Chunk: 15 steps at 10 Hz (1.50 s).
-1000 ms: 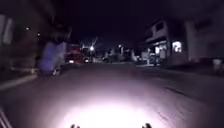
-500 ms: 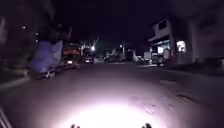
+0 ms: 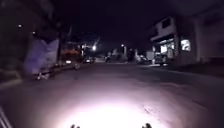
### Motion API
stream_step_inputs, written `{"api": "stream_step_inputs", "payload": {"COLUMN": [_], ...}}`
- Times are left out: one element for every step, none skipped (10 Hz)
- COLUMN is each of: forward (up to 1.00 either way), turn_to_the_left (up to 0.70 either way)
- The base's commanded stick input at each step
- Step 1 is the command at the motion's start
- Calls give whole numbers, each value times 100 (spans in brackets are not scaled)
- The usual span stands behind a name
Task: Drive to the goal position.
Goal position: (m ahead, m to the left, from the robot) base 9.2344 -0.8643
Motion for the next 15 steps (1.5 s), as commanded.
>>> {"api": "stream_step_inputs", "payload": {"forward": [85,85,85,85,85,85,85,85,85,85,85,85,85,85,85], "turn_to_the_left": [0,0,0,0,0,0,0,0,0,0,0,0,0,0,0]}}
